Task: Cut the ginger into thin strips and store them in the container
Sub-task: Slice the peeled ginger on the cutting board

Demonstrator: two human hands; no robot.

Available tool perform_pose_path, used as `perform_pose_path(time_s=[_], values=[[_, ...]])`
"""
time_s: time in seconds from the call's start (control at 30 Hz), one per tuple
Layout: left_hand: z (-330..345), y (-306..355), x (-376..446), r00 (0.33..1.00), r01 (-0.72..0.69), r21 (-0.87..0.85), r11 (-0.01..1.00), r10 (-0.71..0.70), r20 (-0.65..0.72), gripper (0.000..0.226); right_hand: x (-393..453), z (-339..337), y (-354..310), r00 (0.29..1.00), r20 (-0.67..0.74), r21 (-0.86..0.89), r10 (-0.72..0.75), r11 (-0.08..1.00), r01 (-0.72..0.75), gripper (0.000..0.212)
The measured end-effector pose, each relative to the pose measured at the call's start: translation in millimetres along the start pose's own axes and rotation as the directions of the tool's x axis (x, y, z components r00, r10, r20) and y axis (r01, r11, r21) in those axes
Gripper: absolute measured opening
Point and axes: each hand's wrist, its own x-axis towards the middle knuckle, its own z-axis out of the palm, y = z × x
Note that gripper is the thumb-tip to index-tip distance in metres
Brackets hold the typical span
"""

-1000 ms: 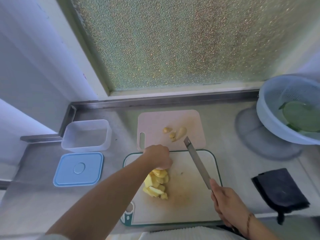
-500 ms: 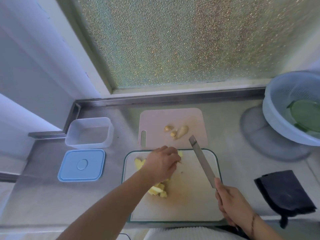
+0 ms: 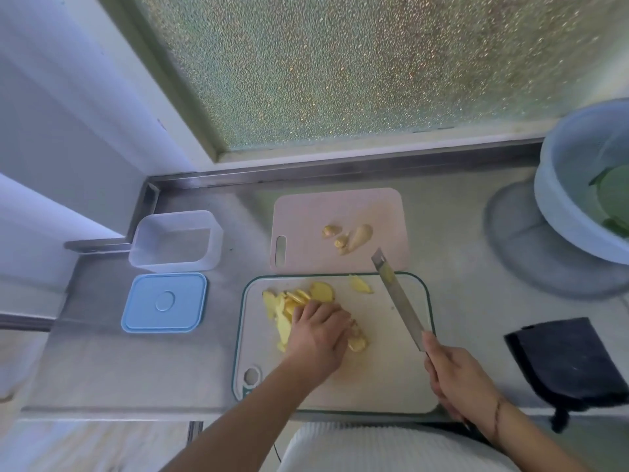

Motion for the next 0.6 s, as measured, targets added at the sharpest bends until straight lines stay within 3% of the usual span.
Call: perform_pose_path(time_s=[0.17, 0.33, 0.47, 0.6], values=[[-1.2, 10.4, 12.3, 0.976, 0.055, 0.181, 0.982, -0.091, 0.198, 0.029, 4.0, -4.4, -3.5, 1.000, 0.014, -0.031, -0.027, 0.999, 0.028, 0.055], [-1.7, 14.7, 18.1, 0.951, 0.111, 0.175, 0.978, -0.155, 0.267, 0.010, 7.2, -6.4, -3.9, 1.000, 0.009, -0.050, -0.017, 0.999, 0.017, 0.056], [-7.1, 16.8, 26.9, 0.946, 0.193, 0.084, 0.978, -0.208, 0.249, 0.006, 7.9, -7.4, -5.0, 1.000, 0.014, -0.008, 0.017, 1.000, -0.017, 0.055], [-23.4, 4.6, 74.5, 0.886, 0.443, -0.076, 0.893, -0.423, 0.191, 0.006, 8.7, -11.8, -4.1, 1.000, -0.020, -0.001, 0.021, 1.000, -0.022, 0.056]])
